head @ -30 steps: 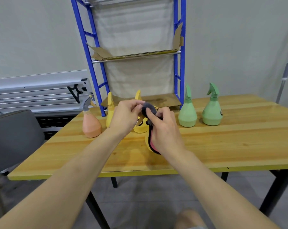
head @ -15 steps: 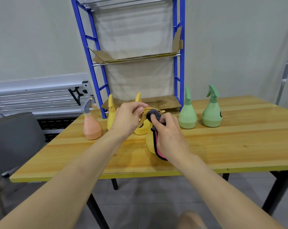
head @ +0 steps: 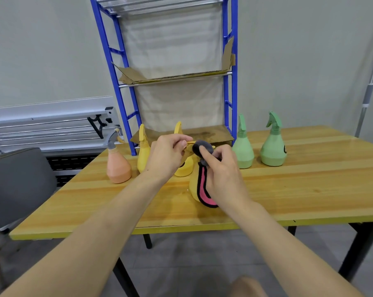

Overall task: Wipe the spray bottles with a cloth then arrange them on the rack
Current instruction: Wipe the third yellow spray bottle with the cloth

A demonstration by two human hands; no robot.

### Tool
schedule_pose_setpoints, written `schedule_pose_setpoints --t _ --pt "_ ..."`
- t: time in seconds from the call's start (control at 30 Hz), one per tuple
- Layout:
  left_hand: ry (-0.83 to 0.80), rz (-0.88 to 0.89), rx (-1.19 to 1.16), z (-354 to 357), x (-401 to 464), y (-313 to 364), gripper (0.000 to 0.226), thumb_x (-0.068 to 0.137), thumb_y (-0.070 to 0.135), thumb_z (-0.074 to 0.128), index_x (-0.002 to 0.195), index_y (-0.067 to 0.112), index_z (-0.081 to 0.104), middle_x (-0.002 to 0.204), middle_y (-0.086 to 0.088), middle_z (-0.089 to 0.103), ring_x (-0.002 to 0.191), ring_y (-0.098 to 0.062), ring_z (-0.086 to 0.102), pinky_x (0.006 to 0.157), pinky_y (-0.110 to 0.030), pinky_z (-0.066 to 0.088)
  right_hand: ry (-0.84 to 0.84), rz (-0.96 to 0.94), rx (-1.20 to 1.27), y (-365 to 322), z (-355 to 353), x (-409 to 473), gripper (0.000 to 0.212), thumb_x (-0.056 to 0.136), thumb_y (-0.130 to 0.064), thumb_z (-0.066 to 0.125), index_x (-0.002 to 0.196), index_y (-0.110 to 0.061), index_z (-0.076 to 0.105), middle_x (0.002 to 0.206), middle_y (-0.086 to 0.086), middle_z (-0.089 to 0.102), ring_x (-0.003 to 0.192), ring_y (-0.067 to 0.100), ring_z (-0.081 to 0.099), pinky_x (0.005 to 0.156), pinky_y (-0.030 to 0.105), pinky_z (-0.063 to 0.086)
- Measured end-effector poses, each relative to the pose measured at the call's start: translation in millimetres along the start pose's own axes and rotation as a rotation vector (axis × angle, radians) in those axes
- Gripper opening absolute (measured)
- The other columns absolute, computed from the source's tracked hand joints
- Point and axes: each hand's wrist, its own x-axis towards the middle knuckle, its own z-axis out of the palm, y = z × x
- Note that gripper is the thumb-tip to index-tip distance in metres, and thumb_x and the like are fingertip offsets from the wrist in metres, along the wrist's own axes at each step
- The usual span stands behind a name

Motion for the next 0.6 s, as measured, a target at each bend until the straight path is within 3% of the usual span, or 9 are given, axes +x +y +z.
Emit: schedule_pose_setpoints --t 0.17,0.3,0.4,0.5,0.6 --pt "-0.007 0.033 0.004 -2 -1 -2 0.025 0.106 0.021 0.053 0.115 0.030 0.075 0.095 0.008 0.074 0.085 -0.005 0.070 0.061 -0.005 0.045 -0.054 0.027 0.007 6 7 -17 0.051 0.092 0.004 0.063 0.141 -0.011 0.061 0.099 0.003 0.044 0.092 0.024 0.047 0.069 0.045 0.053" --pt "-0.002 0.042 0.050 1 0 3 0.025 0.107 0.023 0.053 0.117 0.029 0.075 0.092 0.006 0.074 0.086 -0.007 0.070 0.067 -0.013 0.051 -0.063 0.086 0.068 9 3 -19 0.052 0.092 0.006 0.063 0.140 -0.014 0.063 0.098 0.001 0.044 0.092 0.023 0.049 0.076 0.043 0.055" --pt "0.005 0.047 0.031 0 -2 2 0.025 0.107 0.023 0.053 0.117 0.030 0.075 0.088 0.004 0.074 0.084 -0.009 0.070 0.062 -0.010 0.051 -0.024 0.101 0.107 7 -4 -13 0.046 0.094 0.005 0.062 0.137 -0.013 0.065 0.099 -0.001 0.044 0.094 0.021 0.051 0.083 0.036 0.054" --pt "0.001 0.044 0.004 2 -3 1 0.024 0.107 0.022 0.054 0.113 0.031 0.075 0.085 0.001 0.074 0.081 -0.015 0.070 0.062 -0.018 0.051 0.005 0.110 0.123 2 -7 -3 0.047 0.096 0.004 0.060 0.140 -0.010 0.062 0.102 -0.001 0.044 0.096 0.020 0.052 0.087 0.025 0.050" --pt "-0.008 0.030 0.005 2 -1 1 0.024 0.107 0.023 0.054 0.113 0.031 0.075 0.089 0.004 0.074 0.084 -0.011 0.071 0.059 -0.014 0.050 -0.054 0.161 0.117 1 -2 -1 0.047 0.097 0.002 0.060 0.142 -0.012 0.060 0.102 -0.002 0.044 0.098 0.018 0.051 0.087 0.026 0.050"
